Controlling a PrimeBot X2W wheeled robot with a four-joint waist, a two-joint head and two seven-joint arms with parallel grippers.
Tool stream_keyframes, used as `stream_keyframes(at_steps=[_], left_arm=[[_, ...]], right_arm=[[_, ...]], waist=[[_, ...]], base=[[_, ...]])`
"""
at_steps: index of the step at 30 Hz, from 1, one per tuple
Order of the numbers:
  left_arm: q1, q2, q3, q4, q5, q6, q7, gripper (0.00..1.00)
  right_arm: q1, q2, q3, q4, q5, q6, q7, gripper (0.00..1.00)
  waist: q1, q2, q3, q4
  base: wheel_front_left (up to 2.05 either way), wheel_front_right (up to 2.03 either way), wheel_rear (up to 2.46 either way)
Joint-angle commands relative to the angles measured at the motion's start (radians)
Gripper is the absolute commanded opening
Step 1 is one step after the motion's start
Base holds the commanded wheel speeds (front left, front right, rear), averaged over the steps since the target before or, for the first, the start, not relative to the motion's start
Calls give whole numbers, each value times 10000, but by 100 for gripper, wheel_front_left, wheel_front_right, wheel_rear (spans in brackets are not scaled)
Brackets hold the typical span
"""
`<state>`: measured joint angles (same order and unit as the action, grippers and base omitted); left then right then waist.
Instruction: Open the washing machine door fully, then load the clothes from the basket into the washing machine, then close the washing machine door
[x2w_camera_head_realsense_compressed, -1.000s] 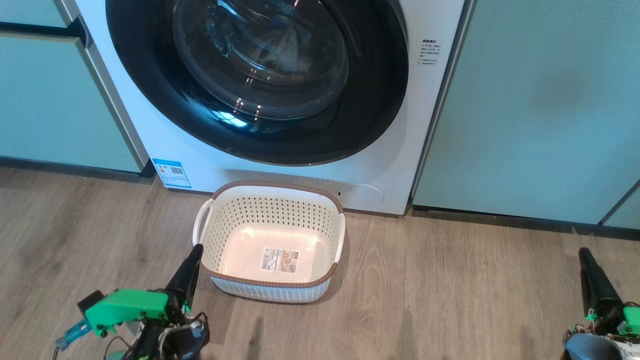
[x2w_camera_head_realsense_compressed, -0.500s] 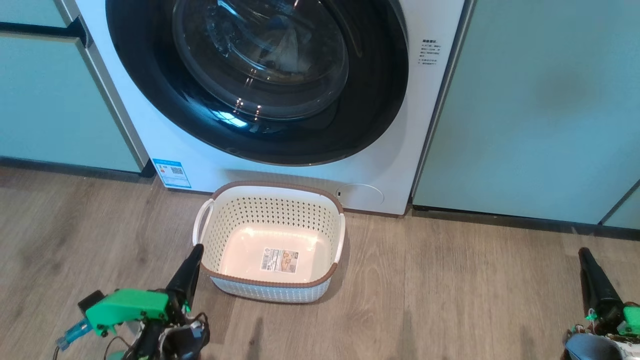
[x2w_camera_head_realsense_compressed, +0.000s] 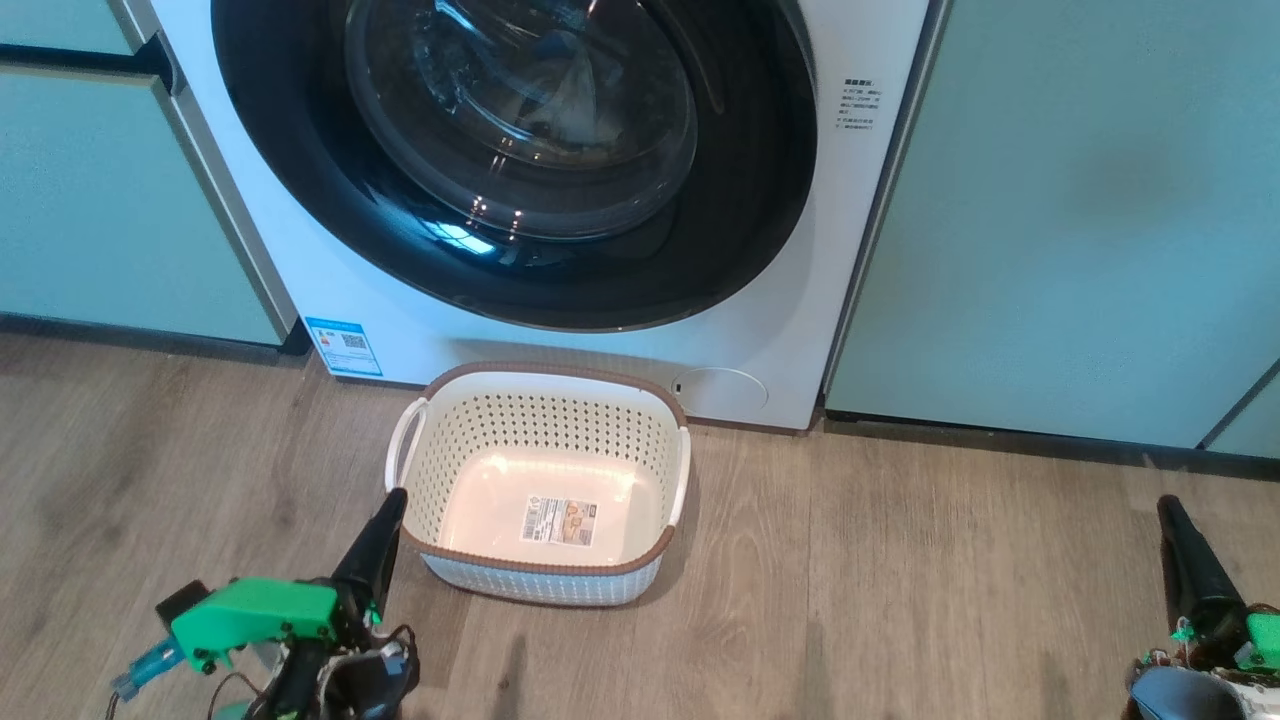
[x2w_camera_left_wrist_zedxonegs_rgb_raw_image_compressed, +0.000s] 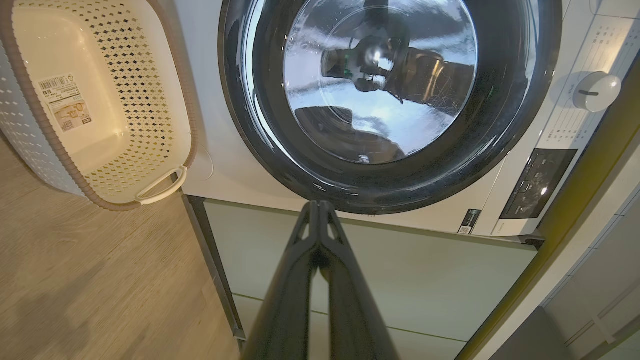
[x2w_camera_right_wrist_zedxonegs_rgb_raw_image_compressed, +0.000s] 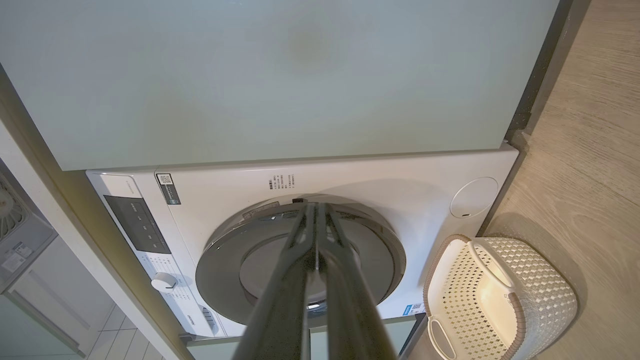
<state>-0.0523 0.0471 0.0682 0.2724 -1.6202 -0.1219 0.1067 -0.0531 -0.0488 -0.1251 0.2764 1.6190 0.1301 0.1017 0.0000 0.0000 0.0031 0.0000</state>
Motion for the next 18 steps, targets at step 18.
stream_keyframes(at_steps=[18], left_arm=[[-555,55,433,-274,97,-88,47,0]], right_arm=[[-546,-43,144,-318,-79,6,90,0]], waist=[[0,0,0,0]], base=[[0,0,0]])
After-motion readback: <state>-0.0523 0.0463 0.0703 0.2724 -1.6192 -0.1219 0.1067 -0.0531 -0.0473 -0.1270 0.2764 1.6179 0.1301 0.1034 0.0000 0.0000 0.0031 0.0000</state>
